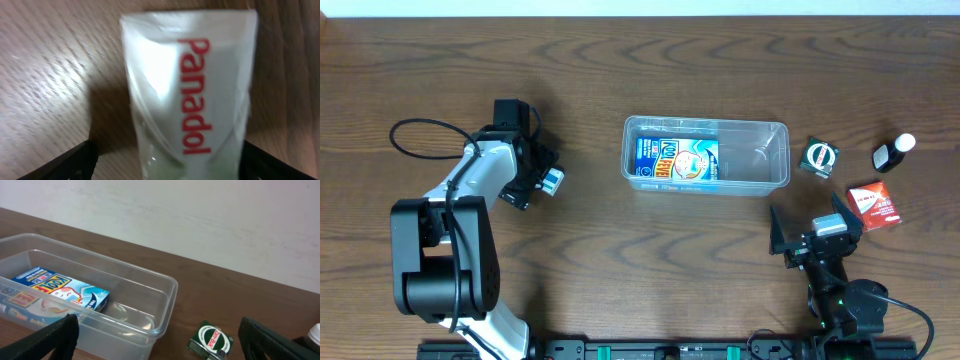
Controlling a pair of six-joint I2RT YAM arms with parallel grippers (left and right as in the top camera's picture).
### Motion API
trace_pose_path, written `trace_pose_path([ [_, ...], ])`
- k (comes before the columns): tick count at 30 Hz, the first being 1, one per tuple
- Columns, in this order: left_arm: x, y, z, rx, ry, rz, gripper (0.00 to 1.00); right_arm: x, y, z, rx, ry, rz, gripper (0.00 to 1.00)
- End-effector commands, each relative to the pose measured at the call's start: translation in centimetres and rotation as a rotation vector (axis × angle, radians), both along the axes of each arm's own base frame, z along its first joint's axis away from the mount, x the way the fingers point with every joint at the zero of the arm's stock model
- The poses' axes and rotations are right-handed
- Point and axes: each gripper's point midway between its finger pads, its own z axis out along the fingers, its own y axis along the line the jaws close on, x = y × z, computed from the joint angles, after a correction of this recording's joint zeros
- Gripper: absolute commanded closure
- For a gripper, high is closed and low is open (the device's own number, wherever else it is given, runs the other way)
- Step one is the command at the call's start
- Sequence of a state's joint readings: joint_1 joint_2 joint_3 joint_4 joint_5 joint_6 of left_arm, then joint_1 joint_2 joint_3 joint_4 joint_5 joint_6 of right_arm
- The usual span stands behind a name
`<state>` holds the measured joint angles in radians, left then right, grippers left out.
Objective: Pack container
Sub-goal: 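Move the left gripper back to the white Panadol box and grasp it, then lift the Panadol box and carry it over the container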
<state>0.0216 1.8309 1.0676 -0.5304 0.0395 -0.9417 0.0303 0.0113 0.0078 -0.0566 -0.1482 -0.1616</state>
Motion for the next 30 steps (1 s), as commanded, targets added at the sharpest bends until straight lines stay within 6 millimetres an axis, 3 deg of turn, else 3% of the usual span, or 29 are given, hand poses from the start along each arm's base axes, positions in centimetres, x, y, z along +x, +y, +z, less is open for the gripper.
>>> trace_pose_path([
  [1, -0.4, -0.9, -0.5, -0.038, 0.018, -0.06, 0.14, 0.0, 0.2, -0.1, 0.007, 0.004, 0.006, 0.01],
  [5, -0.4, -0.9, -0.5, -0.016, 0.018, -0.177, 0.16, 0.0, 0.2, -0.1, 0.007, 0.004, 0.007, 0.01],
  [9, -0.4, -0.9, -0.5, -0.007, 0.017, -0.222, 0.31, 0.0, 0.2, -0.1, 0.007, 0.004, 0.007, 0.01],
  [14, -0.4, -0.8, -0.5, -0.007, 0.018, -0.222, 0.33, 0.0, 0.2, -0.1, 0.007, 0.004, 0.007, 0.01],
  [18, -0.3, -0.8, -0.2, 0.014, 0.008, -0.327, 0.36, 0.0, 0.2, -0.1, 0.007, 0.004, 0.006, 0.01],
  [22, 0.1, -0.8, 0.7, 0.041, -0.021, -0.43, 0.37, 0.0, 0.2, -0.1, 0.007, 0.004, 0.007, 0.01],
  [25, 0.4, -0.8, 1.9, 0.059, -0.055, -0.474, 0.41, 0.0, 0.2, -0.1, 0.007, 0.004, 0.007, 0.01],
  [28, 0.8, -0.8, 3.2, 0.08, -0.093, -0.514, 0.51, 0.0, 0.2, -0.1, 0.007, 0.004, 0.006, 0.01],
  [30, 0.9, -0.8, 3.9, 0.089, -0.111, -0.526, 0.51, 0.0, 0.2, -0.1, 0.007, 0.004, 0.007, 0.01],
])
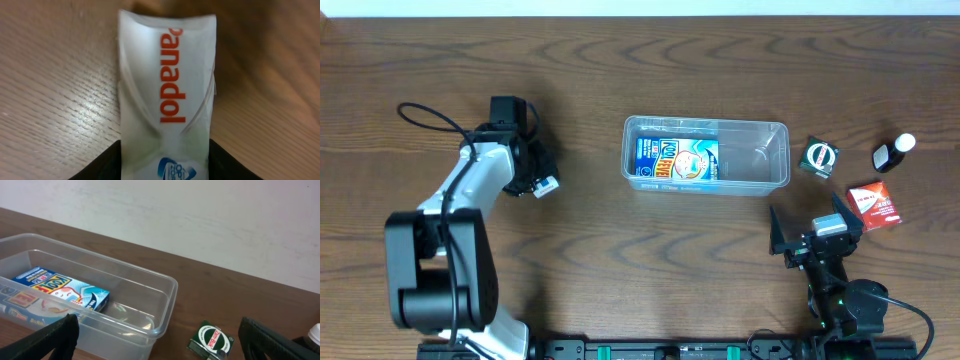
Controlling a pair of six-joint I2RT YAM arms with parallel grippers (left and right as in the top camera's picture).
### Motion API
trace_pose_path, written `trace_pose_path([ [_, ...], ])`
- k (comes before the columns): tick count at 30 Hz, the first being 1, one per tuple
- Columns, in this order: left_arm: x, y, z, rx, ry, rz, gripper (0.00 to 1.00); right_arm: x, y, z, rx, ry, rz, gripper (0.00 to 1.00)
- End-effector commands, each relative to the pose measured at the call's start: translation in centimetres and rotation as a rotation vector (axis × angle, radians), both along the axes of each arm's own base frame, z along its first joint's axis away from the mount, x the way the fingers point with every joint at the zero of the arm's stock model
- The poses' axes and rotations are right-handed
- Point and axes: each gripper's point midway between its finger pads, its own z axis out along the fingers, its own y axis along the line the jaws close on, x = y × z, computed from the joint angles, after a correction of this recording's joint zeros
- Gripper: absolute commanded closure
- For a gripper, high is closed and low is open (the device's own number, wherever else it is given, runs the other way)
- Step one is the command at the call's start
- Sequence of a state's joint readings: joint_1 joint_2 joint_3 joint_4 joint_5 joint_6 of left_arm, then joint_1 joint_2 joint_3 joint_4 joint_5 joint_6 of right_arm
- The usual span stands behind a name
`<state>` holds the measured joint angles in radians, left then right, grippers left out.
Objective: Pack container
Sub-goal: 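Lift the Panadol box and carry it over the container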
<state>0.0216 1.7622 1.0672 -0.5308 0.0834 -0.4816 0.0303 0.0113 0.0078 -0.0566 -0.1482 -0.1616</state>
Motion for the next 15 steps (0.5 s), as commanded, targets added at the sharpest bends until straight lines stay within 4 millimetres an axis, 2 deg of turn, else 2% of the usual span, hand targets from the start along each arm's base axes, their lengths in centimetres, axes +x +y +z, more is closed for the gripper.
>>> trace_pose_path([
  [1, 0.3, -0.1, 1.8, 0.018, -0.053, -0.069, 0.51, 0.0, 0.2, -0.1, 0.007, 0.004, 0.006, 0.01],
  [7, 1.1, 0.0, 3.6, 0.021, -0.116, -0.069, 0.52, 0.0, 0.2, -0.1, 0.007, 0.004, 0.006, 0.01],
  [10, 2.2, -0.5, 5.7, 0.023, -0.186, -0.116, 0.52, 0.0, 0.2, -0.1, 0.007, 0.004, 0.006, 0.01],
  [15, 4.1, -3.0, 10.3, 0.025, -0.343, -0.304, 0.53, 0.0, 0.2, -0.1, 0.007, 0.004, 0.006, 0.01],
])
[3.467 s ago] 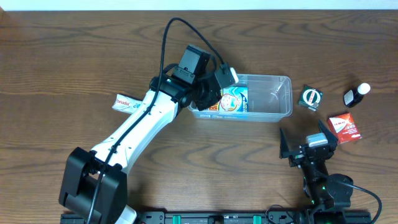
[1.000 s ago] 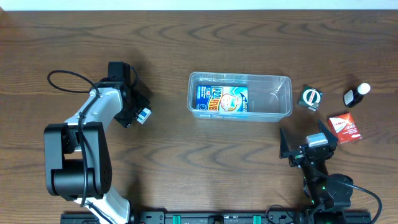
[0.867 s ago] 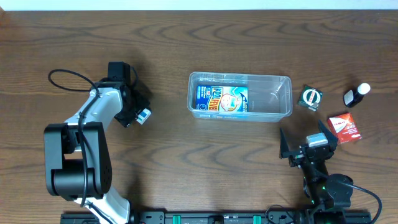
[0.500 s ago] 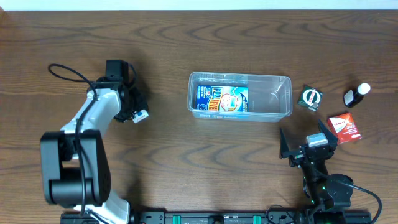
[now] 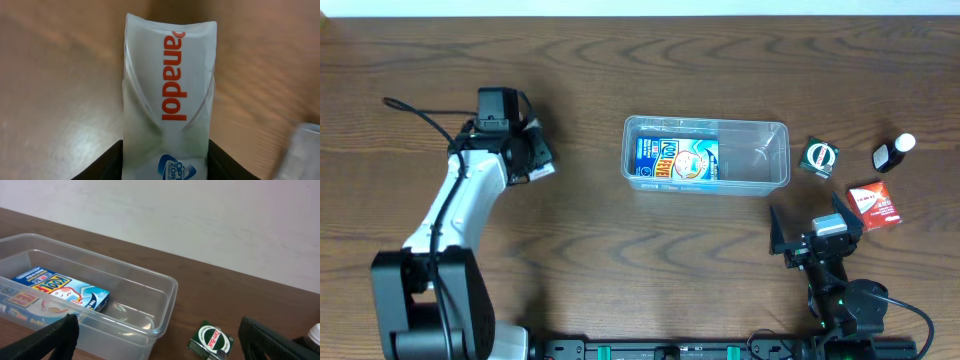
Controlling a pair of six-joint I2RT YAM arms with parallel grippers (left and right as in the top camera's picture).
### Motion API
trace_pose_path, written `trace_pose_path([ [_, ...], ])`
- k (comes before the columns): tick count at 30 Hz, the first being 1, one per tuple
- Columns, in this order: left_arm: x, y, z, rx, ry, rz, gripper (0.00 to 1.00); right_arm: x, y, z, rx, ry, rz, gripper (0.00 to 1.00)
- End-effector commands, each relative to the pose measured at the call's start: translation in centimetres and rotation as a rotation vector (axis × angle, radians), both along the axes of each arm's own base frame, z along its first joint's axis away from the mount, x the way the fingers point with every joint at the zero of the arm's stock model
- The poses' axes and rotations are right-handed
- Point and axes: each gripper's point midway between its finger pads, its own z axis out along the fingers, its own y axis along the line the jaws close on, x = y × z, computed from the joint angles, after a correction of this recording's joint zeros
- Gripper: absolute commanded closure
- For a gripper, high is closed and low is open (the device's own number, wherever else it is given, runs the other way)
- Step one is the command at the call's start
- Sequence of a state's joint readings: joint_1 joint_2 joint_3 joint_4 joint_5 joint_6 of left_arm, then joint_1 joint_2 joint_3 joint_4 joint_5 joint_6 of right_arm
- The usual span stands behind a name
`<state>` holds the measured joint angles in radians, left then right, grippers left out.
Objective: Pack container
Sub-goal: 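Lift the Panadol box and carry it over the container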
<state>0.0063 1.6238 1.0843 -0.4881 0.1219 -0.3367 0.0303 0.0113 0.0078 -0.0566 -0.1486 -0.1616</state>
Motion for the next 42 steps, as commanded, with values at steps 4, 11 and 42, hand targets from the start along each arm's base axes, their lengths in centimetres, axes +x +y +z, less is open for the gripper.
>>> trace_pose_path([
  [4, 2.7, -4.4, 8.7, 0.03, -0.295, -0.267, 0.53, 0.0, 0.2, -0.2, 0.007, 0.005, 0.006, 0.01],
  [11, 2.5, -11.2, 14.4, 0.067, -0.54, -0.568, 0.53, 0.0, 0.2, -0.1, 0.007, 0.005, 0.006, 0.01],
  [42, -1.6, -25.2, 4.5, 0.434, -0.589, -1.588, 0.53, 0.0, 0.2, -0.2, 0.007, 0.005, 0.006, 0.01],
])
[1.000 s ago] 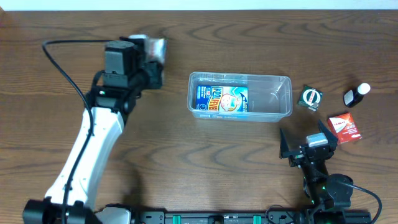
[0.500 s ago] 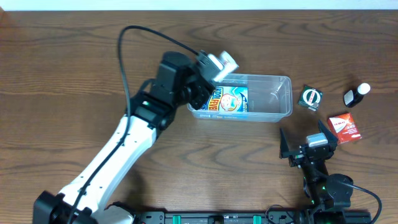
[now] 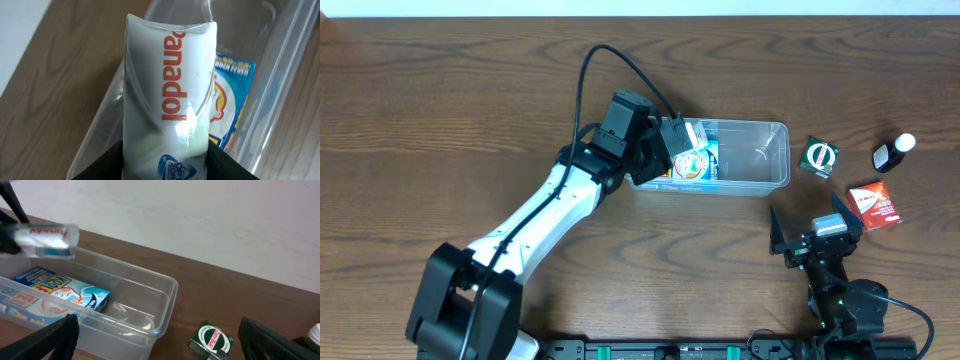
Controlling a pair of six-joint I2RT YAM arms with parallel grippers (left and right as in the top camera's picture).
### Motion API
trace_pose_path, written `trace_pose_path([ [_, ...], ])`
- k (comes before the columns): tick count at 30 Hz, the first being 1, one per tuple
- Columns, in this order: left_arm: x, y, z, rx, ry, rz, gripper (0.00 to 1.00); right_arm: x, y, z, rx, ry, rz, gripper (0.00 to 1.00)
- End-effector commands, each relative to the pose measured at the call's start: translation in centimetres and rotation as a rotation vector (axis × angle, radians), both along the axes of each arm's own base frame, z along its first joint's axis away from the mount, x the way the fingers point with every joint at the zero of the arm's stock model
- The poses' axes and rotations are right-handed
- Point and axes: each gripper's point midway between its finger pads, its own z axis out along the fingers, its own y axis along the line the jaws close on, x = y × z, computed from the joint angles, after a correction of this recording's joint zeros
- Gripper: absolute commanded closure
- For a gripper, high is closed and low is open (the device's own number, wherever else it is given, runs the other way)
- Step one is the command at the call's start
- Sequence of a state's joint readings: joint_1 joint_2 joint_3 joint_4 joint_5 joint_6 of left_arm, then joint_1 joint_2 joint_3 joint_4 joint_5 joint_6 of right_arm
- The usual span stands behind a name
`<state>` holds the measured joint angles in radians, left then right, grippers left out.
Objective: Pack container
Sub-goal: 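Lift the Panadol box and carry it over the container, then lower the Panadol box into the container and release it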
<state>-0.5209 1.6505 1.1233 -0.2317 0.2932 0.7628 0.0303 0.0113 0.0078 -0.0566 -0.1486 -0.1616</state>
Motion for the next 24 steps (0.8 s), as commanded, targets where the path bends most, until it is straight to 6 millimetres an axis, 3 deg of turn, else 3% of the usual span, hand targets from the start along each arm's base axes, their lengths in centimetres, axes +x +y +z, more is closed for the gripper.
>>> trace_pose_path([
  [1, 0.3, -0.6, 0.0, 0.035, -0.049, -0.084, 0.53, 0.0, 0.2, -0.2, 0.007, 0.005, 0.006, 0.01],
  [12, 0.7, -0.8, -4.0, 0.108, -0.029, -0.153, 0.53, 0.0, 0.2, -0.1, 0.007, 0.005, 0.006, 0.01],
  [21, 1.4, -1.0, -4.1, 0.118, -0.073, -0.179, 0.52, 0.0, 0.2, -0.2, 0.007, 0.005, 0.006, 0.01],
  [24, 1.5, -1.1, -4.0, 0.115, -0.079, -0.178, 0.32, 0.0, 0.2, -0.2, 0.007, 0.005, 0.006, 0.01],
])
